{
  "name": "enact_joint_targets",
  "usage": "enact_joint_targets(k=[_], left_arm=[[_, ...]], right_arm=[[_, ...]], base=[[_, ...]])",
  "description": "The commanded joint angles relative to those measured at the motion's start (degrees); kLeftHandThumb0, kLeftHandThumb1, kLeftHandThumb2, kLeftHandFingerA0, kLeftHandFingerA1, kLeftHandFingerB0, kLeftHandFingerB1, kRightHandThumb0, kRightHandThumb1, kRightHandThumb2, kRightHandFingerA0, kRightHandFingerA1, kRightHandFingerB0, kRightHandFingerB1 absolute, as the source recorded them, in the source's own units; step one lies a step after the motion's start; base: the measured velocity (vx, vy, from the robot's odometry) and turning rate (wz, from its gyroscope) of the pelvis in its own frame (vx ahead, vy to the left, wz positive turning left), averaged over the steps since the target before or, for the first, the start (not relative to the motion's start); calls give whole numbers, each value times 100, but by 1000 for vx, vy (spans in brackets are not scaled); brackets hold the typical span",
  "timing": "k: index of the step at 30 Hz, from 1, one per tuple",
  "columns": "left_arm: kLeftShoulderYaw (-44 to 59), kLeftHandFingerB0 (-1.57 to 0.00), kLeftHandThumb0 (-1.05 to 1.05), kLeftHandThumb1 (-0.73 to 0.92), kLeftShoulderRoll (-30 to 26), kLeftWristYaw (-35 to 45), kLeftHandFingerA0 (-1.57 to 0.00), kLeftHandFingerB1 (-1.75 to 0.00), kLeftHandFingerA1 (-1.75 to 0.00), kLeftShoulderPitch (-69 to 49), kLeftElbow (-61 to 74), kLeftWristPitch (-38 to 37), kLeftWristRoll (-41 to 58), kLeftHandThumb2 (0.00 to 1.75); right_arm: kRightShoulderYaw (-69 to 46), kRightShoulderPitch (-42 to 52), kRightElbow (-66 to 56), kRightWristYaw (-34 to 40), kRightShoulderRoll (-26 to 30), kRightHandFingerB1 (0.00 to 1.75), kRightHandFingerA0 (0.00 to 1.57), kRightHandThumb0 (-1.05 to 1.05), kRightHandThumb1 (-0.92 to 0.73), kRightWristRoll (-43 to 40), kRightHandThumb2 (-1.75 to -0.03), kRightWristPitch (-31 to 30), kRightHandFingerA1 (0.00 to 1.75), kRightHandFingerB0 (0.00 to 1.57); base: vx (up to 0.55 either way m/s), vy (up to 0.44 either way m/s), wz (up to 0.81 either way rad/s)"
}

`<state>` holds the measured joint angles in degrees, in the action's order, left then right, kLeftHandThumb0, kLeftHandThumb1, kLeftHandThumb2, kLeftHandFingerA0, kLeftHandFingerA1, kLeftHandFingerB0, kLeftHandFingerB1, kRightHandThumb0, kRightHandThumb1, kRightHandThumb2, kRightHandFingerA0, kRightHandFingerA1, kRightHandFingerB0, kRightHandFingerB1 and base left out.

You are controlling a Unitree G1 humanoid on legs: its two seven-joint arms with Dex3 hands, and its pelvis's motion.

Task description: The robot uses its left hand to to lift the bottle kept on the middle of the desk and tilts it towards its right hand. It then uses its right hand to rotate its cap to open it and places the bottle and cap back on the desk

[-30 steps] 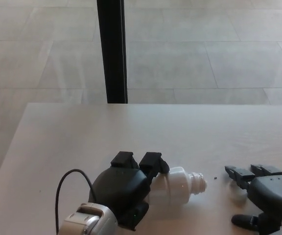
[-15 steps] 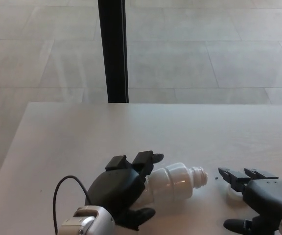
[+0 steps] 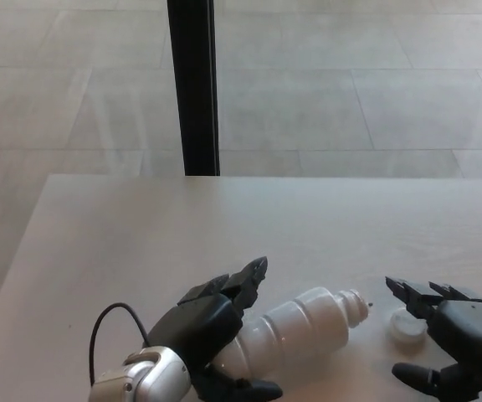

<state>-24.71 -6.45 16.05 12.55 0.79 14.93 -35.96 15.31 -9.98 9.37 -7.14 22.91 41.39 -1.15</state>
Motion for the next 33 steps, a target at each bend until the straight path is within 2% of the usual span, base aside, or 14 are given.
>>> enact_joint_targets(k=[1, 13, 14, 15, 19, 20, 21, 24, 25, 29, 30, 31, 32, 33], left_arm=[[165, 0, -89, 60, -32, 129, 0, 0, 0, -69, 147, 239, 248, 58], [1591, 0, -100, 70, -566, -28, 0, 0, 0, -718, 744, -242, 1050, 62], [1994, 0, -95, 68, -695, -3, 0, 0, 0, -920, 686, -581, 1441, 61], [2037, 0, -95, 68, -706, 3, 0, 0, 0, -956, 680, -627, 1487, 61], [2601, 0, -94, 69, -909, 47, 0, 0, 0, -1328, 794, -568, 1695, 61], [2814, 0, -94, 71, -966, 50, 0, 0, 0, -1469, 760, -640, 1817, 62], [3189, 0, -90, 71, -1069, 27, 0, 0, 0, -1726, 671, -839, 2035, 68], [3657, 0, -94, 71, -1111, 25, 0, 0, 0, -2013, 499, -1152, 2338, 62], [3874, 0, -105, 62, -1061, 61, 0, 0, -15, -2104, 433, -1292, 2582, 101], [4719, 0, -93, 63, -999, -55, 0, 0, -11, -2756, 431, -1495, 2940, 95], [4840, 0, -83, 92, -983, -170, 0, 0, 0, -2824, 397, -1531, 2909, 103], [4846, 0, -83, 92, -978, -148, 0, 0, 0, -2820, 396, -1541, 2905, 103], [5518, 0, -86, 83, -821, -244, 0, 0, 0, -2886, 115, -1595, 3443, 65], [5871, 0, -89, 79, -701, -262, 0, 0, 0, -2896, 117, -1324, 3744, 64]], right_arm=[[-185, 101, -164, 46, 166, 5, 0, -98, -65, -169, -91, -5, 0, 0], [-2002, 415, -983, -365, 808, 7, 0, -101, -67, -1420, -97, 38, 0, 0], [-2396, 457, -981, -400, 984, 4, 0, -105, -72, -1611, -113, 68, 19, 0], [-2456, 479, -984, -420, 1001, 4, 0, -105, -72, -1636, -113, 82, 19, 0], [-3198, 537, -896, -526, 1174, 6, 0, -103, -70, -2048, -109, -10, 10, 5], [-3462, 574, -864, -565, 1273, 23, 0, -98, -84, -2153, -77, -41, 0, 0], [-3935, 654, -766, -593, 1464, 11, 0, -104, -72, -2348, -111, -25, 15, 4], [-4500, 782, -599, -672, 1649, 11, 0, -105, -73, -2641, -111, 158, 15, 5], [-4703, 810, -519, -654, 1688, 14, 0, -102, -70, -2739, -110, 211, 17, 0], [-5762, 1358, -570, -567, 1757, 10, 0, -99, -71, -2849, -112, -18, 21, 4], [-5939, 1481, -536, -493, 1746, 0, 0, -71, -92, -2828, -92, -10, 0, 0], [-5971, 1513, -545, -506, 1735, 0, 0, -71, -92, -2838, -92, 0, 0, 0], [-6463, 1793, -206, -387, 1678, 21, 0, -92, -89, -2911, -67, -254, 0, 0], [-6629, 1893, 141, -185, 1650, 15, 0, -94, -68, -2912, -91, -183, 0, 1]], base=[[0, 0, 0], [0, 0, 0], [0, 0, 0], [0, 0, 0], [0, 0, 0], [0, 0, 0], [0, 0, 0], [0, 0, 0], [0, 0, 0], [0, 0, 0], [0, 0, 0], [0, 0, 0], [0, 0, 0], [0, 0, 0]])
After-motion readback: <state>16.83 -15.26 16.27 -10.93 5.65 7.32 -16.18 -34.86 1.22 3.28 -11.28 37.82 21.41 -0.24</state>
